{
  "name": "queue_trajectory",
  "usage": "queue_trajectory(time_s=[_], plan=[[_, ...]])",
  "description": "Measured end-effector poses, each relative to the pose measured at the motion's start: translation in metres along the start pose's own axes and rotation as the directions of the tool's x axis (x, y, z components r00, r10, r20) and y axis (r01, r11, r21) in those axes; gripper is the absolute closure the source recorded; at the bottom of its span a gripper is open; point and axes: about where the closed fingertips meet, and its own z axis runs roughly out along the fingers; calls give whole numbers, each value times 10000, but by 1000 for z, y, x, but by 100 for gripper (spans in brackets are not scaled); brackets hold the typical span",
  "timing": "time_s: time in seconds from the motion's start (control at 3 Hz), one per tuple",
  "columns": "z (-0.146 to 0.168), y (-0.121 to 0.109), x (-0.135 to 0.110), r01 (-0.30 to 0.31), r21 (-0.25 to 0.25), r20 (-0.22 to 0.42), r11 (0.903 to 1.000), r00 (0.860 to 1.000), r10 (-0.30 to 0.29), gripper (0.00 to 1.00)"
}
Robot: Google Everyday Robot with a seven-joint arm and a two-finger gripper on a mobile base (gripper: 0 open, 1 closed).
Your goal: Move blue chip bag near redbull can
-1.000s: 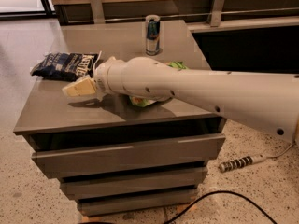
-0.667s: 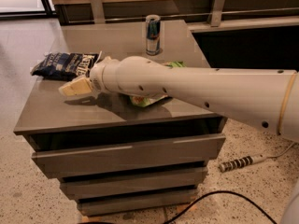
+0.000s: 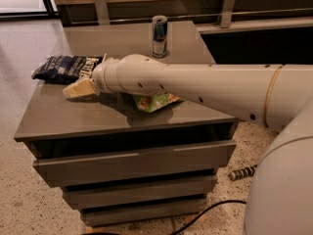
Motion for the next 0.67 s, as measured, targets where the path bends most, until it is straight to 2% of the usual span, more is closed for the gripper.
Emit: queue_trajectory(time_s=[0.33,0.67], plan=[[8,-3,-1,13,-52,5,10000,10000,-13,34],[12,-3,-2,20,-99,20,9999,10000,-20,57]])
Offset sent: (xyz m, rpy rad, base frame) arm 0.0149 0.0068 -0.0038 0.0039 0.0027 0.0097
